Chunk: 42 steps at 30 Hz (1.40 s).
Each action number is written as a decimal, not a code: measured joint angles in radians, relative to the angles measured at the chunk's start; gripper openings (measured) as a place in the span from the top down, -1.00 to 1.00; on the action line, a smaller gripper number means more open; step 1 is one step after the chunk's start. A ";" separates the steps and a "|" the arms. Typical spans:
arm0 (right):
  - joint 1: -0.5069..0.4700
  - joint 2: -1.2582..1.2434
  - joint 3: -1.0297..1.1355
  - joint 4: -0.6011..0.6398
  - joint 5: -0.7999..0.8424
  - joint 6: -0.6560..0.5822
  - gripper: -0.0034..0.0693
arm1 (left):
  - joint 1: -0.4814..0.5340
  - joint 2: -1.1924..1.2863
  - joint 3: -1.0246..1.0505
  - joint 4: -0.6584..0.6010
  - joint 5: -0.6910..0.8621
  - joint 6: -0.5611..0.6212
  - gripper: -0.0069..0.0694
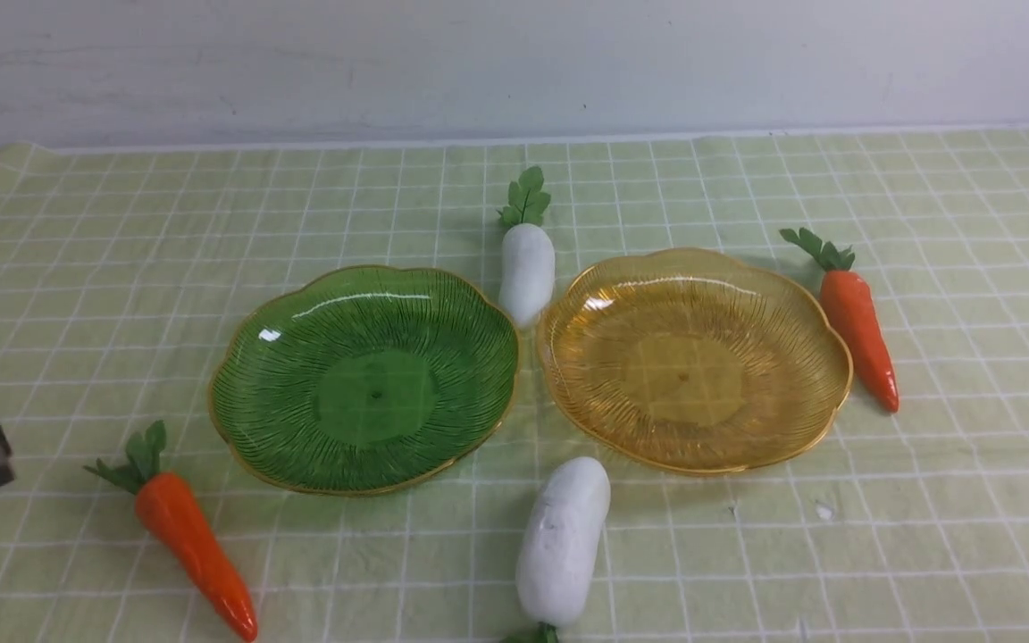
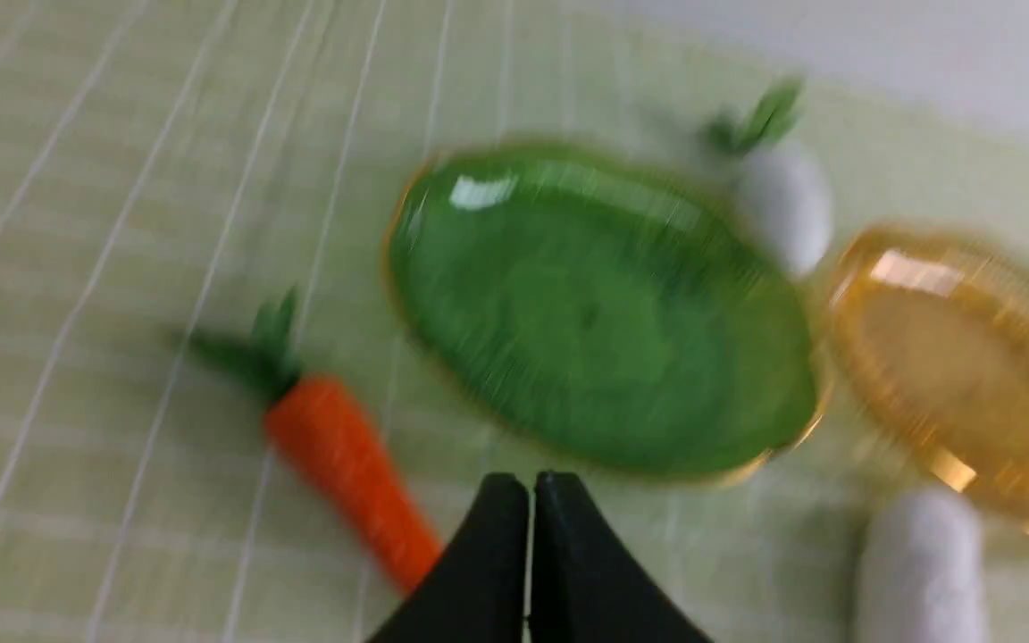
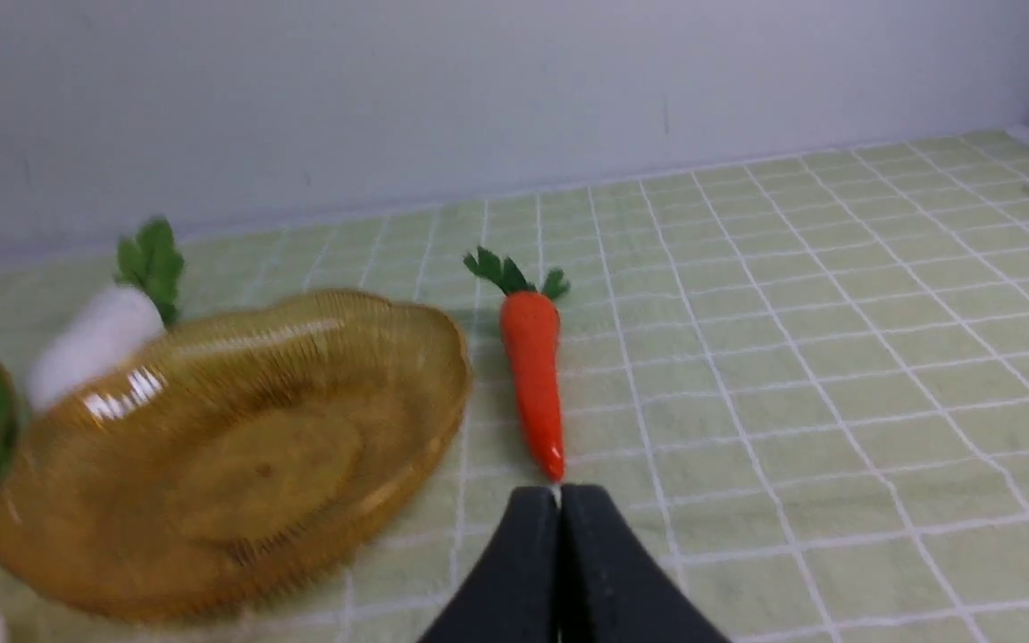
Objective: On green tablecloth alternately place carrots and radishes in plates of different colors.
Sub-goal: 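Pick up the carrot and put it on the nearest plate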
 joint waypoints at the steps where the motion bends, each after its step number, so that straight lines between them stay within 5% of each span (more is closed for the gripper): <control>1: 0.000 0.000 0.000 0.070 -0.043 0.030 0.94 | 0.000 0.099 -0.042 0.021 0.074 0.002 0.84; 4: 0.000 0.000 0.000 0.305 -0.102 0.094 0.94 | 0.000 0.338 -0.073 0.040 0.127 0.005 0.84; 7: 0.000 0.000 0.000 0.392 -0.113 0.101 0.94 | 0.000 0.485 -0.073 0.038 0.113 0.005 0.84; 15: 0.000 0.000 0.000 0.431 -0.173 0.099 0.94 | -0.003 0.669 -0.075 -0.062 -0.009 0.031 0.84; 20: 0.008 0.025 -0.118 0.401 -0.013 0.056 0.94 | -0.003 0.701 -0.080 -0.065 -0.032 0.044 0.80; 23: 0.009 0.133 -0.278 0.330 0.130 -0.011 0.94 | -0.003 0.729 -0.080 -0.065 -0.050 0.074 0.66; 30: 0.009 0.601 -0.708 0.213 0.594 -0.164 0.94 | -0.003 0.839 -0.081 -0.064 -0.090 0.070 -0.21; 36: 0.009 0.769 -0.811 0.267 0.687 -0.247 0.94 | -0.003 0.912 -0.082 -0.066 -0.168 0.035 -0.49; 40: 0.009 0.877 -0.841 0.300 0.726 -0.260 0.94 | -0.003 0.945 -0.083 -0.057 -0.178 0.029 -0.26; 42: 0.009 0.959 -0.876 0.294 0.780 -0.259 0.94 | -0.003 0.947 -0.085 -0.054 -0.178 0.028 0.10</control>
